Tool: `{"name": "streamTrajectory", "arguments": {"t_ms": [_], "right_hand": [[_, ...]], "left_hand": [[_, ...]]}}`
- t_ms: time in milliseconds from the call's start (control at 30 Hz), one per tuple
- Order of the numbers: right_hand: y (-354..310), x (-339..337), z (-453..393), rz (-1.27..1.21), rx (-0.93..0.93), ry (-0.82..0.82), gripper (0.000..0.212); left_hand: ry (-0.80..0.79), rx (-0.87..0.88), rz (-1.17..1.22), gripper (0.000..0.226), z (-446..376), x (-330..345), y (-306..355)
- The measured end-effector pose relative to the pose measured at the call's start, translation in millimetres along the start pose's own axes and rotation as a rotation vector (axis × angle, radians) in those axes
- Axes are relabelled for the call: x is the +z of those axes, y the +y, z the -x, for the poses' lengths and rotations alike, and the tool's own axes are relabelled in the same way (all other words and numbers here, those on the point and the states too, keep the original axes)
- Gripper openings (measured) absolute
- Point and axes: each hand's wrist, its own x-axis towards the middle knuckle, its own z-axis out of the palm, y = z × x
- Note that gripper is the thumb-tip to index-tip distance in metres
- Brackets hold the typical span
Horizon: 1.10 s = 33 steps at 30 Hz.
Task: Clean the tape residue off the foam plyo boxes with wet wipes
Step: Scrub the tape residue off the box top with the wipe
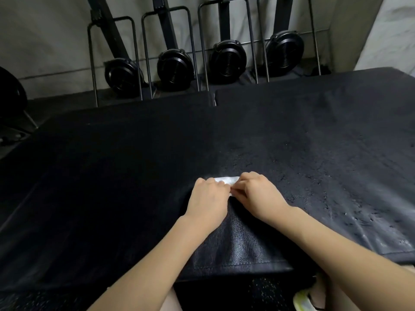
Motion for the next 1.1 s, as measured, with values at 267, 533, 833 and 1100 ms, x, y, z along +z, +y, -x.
{"name": "streamTrajectory", "arguments": {"t_ms": [267,533,833,1100], "right_hand": [[-28.1,-19.3,76.5,-0.008,-0.107,-0.006,0.021],[-20.7,-8.1,58.3,-0.006,-0.074,0.051,0.013],[6.0,6.4,-14.4,-0.042,0.038,0.071,0.015],[5.6,5.3,1.2,-0.007,-0.027,0.075,0.023]], "left_hand": [[0.06,0.137,0.141,0.01,76.8,-2.1,27.9],[0.185,0.023,0.191,0.005,58.9,16.4,18.9],[0.169,-0.101,0.21,0.012,-12.5,28.6,-15.5],[0.143,-0.014,0.166,0.007,3.6,20.4,0.2]]}}
